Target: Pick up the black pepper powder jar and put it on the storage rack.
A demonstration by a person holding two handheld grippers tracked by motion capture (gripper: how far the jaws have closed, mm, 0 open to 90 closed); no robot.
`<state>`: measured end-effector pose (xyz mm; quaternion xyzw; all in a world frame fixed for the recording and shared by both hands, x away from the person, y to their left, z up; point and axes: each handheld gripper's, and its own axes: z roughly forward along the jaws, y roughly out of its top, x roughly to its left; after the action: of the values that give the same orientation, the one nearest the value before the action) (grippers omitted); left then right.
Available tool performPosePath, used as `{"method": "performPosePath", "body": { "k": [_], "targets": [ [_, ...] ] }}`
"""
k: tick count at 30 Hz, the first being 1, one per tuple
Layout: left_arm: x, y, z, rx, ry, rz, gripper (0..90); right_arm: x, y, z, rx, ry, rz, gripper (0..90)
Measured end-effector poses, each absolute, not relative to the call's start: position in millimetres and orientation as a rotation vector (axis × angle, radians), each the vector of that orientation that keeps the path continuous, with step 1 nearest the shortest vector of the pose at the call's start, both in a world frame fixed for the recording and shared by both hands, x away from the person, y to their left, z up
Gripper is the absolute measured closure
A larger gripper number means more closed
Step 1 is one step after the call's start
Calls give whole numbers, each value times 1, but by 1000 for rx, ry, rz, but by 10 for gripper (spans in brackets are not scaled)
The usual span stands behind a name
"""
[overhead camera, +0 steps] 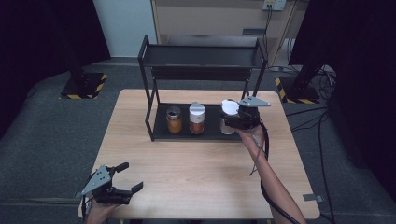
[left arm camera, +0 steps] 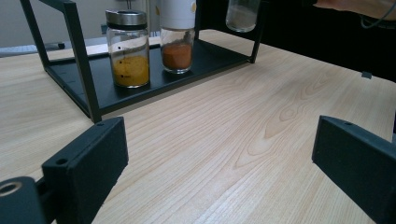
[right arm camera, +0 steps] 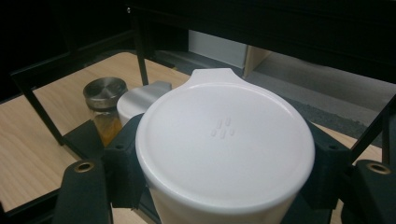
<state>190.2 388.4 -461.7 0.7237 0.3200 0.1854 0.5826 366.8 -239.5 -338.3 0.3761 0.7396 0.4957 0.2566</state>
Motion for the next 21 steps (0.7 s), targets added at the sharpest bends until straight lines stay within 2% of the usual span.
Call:
{"method": "performPosePath", "body": {
  "k": [9,21],
  "targets": [
    [190,388,-462,1690,747,433,28,377,-226,-344,1057,1972,1296,305],
    [190,389,-462,1687,748,431,28,389,-213,-370,1090,1940,1271,305]
  ]
}}
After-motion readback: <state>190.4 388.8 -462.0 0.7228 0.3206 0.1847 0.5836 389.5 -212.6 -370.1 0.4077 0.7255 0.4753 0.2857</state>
